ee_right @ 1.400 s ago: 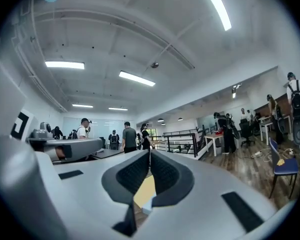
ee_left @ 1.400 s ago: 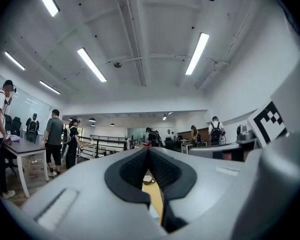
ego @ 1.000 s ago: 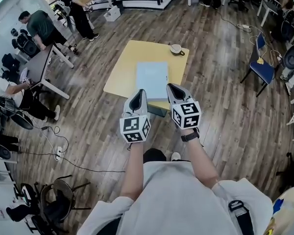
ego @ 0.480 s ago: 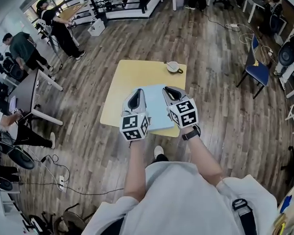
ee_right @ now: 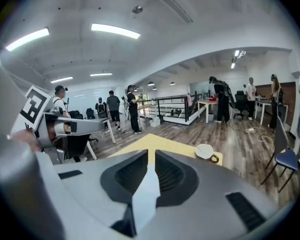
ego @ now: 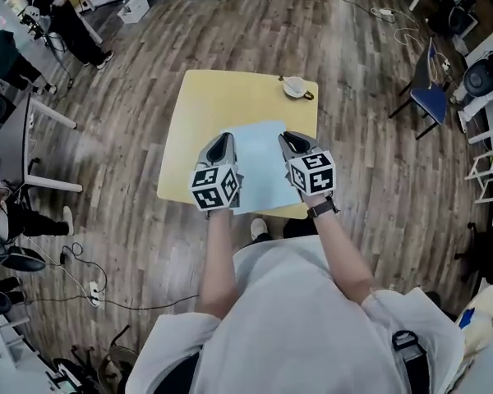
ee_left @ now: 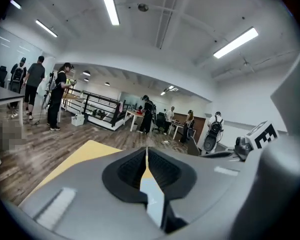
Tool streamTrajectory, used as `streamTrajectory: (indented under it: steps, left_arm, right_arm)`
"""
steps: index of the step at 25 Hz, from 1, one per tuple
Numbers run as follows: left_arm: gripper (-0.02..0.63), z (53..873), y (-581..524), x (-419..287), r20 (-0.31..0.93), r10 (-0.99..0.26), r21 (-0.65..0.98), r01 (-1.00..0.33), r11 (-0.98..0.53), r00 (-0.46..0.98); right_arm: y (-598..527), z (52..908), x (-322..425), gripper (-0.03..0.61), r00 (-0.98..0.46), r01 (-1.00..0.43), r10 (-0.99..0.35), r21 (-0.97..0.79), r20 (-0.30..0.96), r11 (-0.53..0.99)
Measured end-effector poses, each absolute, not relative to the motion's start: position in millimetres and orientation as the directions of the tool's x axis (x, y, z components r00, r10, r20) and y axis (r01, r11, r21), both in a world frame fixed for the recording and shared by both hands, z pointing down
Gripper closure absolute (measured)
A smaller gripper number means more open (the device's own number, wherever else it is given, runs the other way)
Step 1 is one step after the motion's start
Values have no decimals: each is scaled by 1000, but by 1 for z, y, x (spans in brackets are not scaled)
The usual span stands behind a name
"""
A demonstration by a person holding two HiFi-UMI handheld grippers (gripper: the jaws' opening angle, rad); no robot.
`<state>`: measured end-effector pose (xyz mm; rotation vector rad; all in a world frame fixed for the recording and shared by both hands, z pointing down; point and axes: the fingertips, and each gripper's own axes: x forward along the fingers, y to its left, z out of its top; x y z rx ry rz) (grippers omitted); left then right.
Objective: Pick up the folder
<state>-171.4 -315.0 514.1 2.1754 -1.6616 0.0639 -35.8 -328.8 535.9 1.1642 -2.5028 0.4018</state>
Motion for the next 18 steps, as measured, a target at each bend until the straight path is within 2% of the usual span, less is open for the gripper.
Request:
streamTrajectory:
  steps: [8, 9, 10, 11, 18]
  left_arm:
    - [581, 628, -327, -191, 498, -816, 334, -933, -133, 294]
    - [562, 638, -328, -192, 519, -802, 342, -932, -124, 297]
    - [539, 647, -328, -192, 542, -785, 351, -929, -115, 302]
    - [512, 656, -327, -192, 566, -765, 362, -926, -106, 309]
    - [331, 714, -313, -188, 661, -635, 487, -873, -41, 399]
  right_arm:
    - [-346, 636, -21, 558, -563, -793, -587, -180, 581, 582]
    - [-348, 646, -17, 517, -556, -797, -574, -190, 601, 573]
    - [-350, 656, -13, 441, -548, -801, -557, -201, 624, 564]
    - [-351, 666, -9, 403, -543, -804, -537, -214, 645, 556]
    - [-356, 718, 4, 318, -572, -815, -488, -386, 660, 433]
